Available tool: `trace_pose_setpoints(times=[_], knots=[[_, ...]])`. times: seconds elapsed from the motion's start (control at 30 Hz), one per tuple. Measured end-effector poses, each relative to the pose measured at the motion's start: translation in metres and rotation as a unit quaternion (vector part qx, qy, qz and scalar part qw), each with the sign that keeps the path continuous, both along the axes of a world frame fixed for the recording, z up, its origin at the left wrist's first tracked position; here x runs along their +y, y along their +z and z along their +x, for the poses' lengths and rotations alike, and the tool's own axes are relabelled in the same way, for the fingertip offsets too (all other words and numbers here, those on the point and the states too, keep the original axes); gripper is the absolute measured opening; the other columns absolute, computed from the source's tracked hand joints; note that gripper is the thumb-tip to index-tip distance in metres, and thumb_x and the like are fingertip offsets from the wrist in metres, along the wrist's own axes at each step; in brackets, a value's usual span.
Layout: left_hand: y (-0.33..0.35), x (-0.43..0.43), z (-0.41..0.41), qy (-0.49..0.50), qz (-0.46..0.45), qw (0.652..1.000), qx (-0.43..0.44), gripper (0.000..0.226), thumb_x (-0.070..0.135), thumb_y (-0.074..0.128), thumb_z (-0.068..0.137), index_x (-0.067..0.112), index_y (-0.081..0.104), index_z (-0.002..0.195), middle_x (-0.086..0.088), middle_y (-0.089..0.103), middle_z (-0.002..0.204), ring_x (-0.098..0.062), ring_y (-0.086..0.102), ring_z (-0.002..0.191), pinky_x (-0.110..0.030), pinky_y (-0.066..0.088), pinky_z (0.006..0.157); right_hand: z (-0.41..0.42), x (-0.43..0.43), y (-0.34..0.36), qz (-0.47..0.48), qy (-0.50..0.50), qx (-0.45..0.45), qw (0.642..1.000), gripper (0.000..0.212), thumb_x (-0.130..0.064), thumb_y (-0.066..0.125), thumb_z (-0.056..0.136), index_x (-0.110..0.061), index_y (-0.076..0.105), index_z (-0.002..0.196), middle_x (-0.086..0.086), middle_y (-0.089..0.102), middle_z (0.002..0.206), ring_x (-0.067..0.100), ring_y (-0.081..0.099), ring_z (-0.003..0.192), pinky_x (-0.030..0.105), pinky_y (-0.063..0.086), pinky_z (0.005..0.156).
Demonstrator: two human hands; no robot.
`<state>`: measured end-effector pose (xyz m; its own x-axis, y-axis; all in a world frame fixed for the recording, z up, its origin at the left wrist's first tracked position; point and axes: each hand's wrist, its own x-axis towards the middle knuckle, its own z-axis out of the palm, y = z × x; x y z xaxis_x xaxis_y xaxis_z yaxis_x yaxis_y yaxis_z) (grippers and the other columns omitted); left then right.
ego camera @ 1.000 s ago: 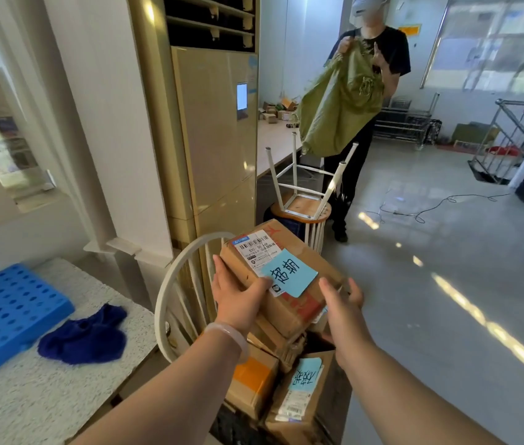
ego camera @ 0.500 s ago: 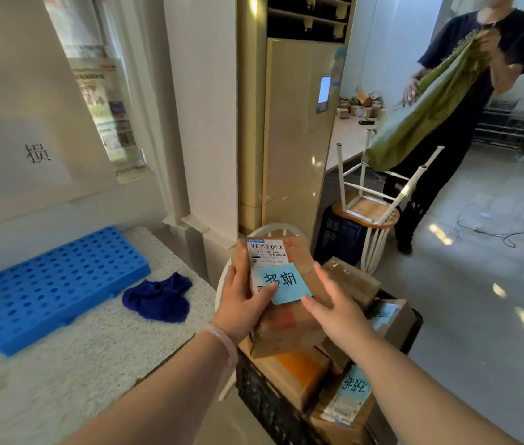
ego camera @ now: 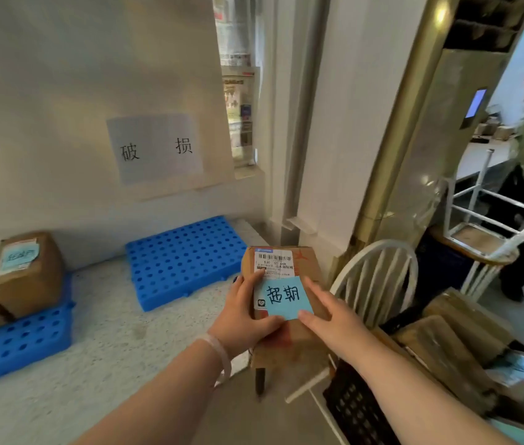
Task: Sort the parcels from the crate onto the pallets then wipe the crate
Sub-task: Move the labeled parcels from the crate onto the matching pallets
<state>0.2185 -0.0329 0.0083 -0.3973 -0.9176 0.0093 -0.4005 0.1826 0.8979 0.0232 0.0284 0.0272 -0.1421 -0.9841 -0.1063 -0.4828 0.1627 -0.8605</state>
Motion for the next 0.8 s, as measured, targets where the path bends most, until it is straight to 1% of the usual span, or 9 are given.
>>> trace_pose_setpoints(times=[0.07,0.17,0.27,0.33,0.37,0.47,0.57,0.7,0.8], knots=[[-0.003,-0.006,0.053,0.016,0.006,1.000,-0.017,0.092,0.062,0.070,0.055,0.063,0.019,0.131,0.007,0.020,0.154,-0.019,0.032,0.140,-0.041,0.040,0.111,0.050,-0.014,-0.001,0.003,0.035,0.003,0.999,0.064,-0.038,0.064,0.092,-0.056,0.028,0.142,-0.015,0.042,0.131,0.004,0.043,0.115,0.023,0.043,0.096],[-0.005,-0.011,0.137,0.039,0.020,0.998,-0.043,0.098,0.057,0.079,0.059,0.069,0.009,0.128,0.010,0.010,0.157,-0.018,0.027,0.142,-0.040,0.037,0.113,0.127,-0.036,-0.008,0.008,0.074,0.025,0.997,0.066,-0.045,0.066,0.089,-0.063,0.026,0.139,-0.014,0.040,0.132,0.008,0.044,0.120,0.034,0.046,0.103],[-0.007,-0.013,0.215,0.075,0.031,0.996,-0.045,0.104,0.039,0.084,0.072,0.056,0.007,0.140,0.010,0.005,0.158,-0.014,0.033,0.135,-0.031,0.041,0.110,0.204,-0.057,-0.013,0.002,0.114,0.052,0.992,0.068,-0.047,0.065,0.089,-0.061,0.024,0.142,-0.014,0.039,0.135,0.008,0.041,0.123,0.036,0.046,0.104],[-0.007,-0.012,0.262,0.103,0.025,0.993,-0.058,0.105,0.038,0.082,0.074,0.049,0.007,0.147,0.009,0.006,0.157,-0.010,0.032,0.131,-0.019,0.037,0.106,0.253,-0.067,-0.016,-0.010,0.146,0.050,0.988,0.069,-0.045,0.064,0.090,-0.059,0.024,0.144,-0.014,0.038,0.138,0.006,0.039,0.122,0.033,0.044,0.104],[-0.008,-0.011,0.286,0.120,0.023,0.990,-0.066,0.106,0.039,0.082,0.074,0.047,0.007,0.148,0.008,0.005,0.157,-0.010,0.030,0.131,-0.019,0.035,0.105,0.276,-0.071,-0.018,-0.014,0.159,0.043,0.986,0.068,-0.044,0.064,0.091,-0.058,0.024,0.145,-0.013,0.037,0.139,0.006,0.038,0.122,0.031,0.042,0.104],[-0.012,-0.006,0.348,0.170,0.033,0.982,-0.071,0.106,0.043,0.083,0.072,0.052,0.007,0.146,0.007,0.002,0.158,-0.016,0.024,0.141,-0.031,0.031,0.115,0.338,-0.079,-0.025,-0.016,0.195,0.036,0.980,0.068,-0.044,0.064,0.091,-0.056,0.025,0.145,-0.012,0.037,0.136,0.007,0.038,0.123,0.029,0.041,0.104],[-0.017,0.004,0.399,0.207,0.050,0.974,-0.070,0.106,0.046,0.083,0.069,0.059,0.006,0.140,0.006,0.010,0.155,-0.020,0.026,0.140,-0.039,0.033,0.116,0.391,-0.084,-0.031,-0.015,0.230,0.041,0.972,0.069,-0.045,0.063,0.091,-0.055,0.023,0.147,-0.012,0.037,0.140,0.006,0.036,0.122,0.030,0.039,0.105],[-0.017,0.013,0.446,0.249,0.051,0.966,-0.047,0.103,0.037,0.083,0.074,0.051,0.010,0.145,0.010,0.029,0.136,-0.013,0.037,0.129,-0.031,0.036,0.111,0.442,-0.095,-0.034,-0.013,0.254,0.053,0.966,0.071,-0.049,0.062,0.090,-0.056,0.021,0.147,-0.010,0.036,0.143,0.008,0.039,0.126,0.035,0.040,0.108],[-0.021,0.017,0.469,0.285,0.057,0.957,-0.020,0.102,0.037,0.083,0.073,0.047,0.014,0.147,0.012,0.034,0.132,-0.011,0.041,0.126,-0.035,0.038,0.111,0.471,-0.104,-0.036,-0.005,0.279,0.066,0.958,0.071,-0.048,0.061,0.091,-0.055,0.020,0.148,-0.009,0.034,0.145,0.009,0.038,0.127,0.034,0.039,0.107]])
